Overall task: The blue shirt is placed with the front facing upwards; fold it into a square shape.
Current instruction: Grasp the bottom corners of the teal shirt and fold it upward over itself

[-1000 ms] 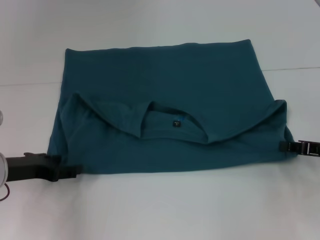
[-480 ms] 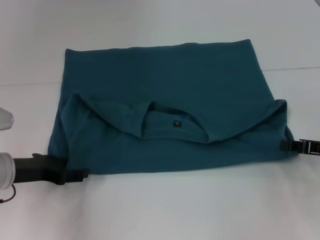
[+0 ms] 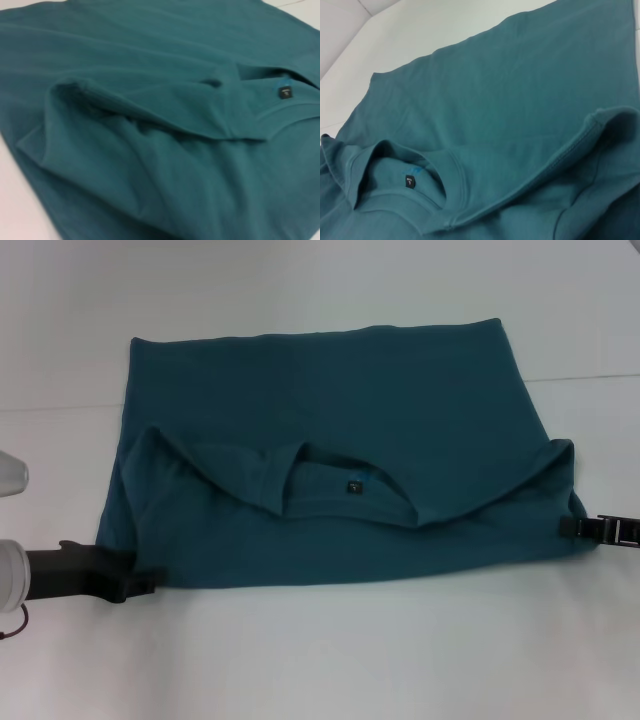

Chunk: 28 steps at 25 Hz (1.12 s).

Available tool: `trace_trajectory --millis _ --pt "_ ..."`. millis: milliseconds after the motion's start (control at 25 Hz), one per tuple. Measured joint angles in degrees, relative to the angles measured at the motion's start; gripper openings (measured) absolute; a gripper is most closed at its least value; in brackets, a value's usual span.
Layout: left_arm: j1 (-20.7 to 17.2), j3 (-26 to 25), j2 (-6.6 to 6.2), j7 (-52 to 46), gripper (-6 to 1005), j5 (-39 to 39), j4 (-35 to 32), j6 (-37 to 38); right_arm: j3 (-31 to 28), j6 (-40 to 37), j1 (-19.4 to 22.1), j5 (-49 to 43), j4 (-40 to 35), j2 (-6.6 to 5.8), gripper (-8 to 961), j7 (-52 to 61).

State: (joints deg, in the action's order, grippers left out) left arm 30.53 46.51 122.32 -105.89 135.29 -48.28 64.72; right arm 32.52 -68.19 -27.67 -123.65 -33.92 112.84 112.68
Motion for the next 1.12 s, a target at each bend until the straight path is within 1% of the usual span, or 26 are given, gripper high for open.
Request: trace_trajectory --millis 200,520,720,960,1120 --pt "-0.35 -0.21 0.07 -0.07 456 0.22 -0.50 -0.16 0.00 -0.01 -0.04 0.00 0.00 0.08 35 0.00" --pt "-0.04 -0.01 0.01 0.13 217 0.58 -0.01 0.03 0.00 -0.01 0.02 -0.01 0.10 0.10 36 0.00" --pt "-0.03 -0.01 0.10 0.09 25 0.59 -0.17 0.39 0.00 -0.08 0.21 -0.01 0.01 0.10 36 0.00" --pt "-0.31 -0.23 0.11 -0.19 -1 0.60 -0.69 0.95 0.00 -0.20 0.43 -0.01 0.00 0.10 36 -0.16" --pt "-0.61 -0.88 -0.09 -0.23 -1 0.84 -1.33 3.06 0.00 -0.41 0.77 -0.01 0.00 0.07 36 -0.56"
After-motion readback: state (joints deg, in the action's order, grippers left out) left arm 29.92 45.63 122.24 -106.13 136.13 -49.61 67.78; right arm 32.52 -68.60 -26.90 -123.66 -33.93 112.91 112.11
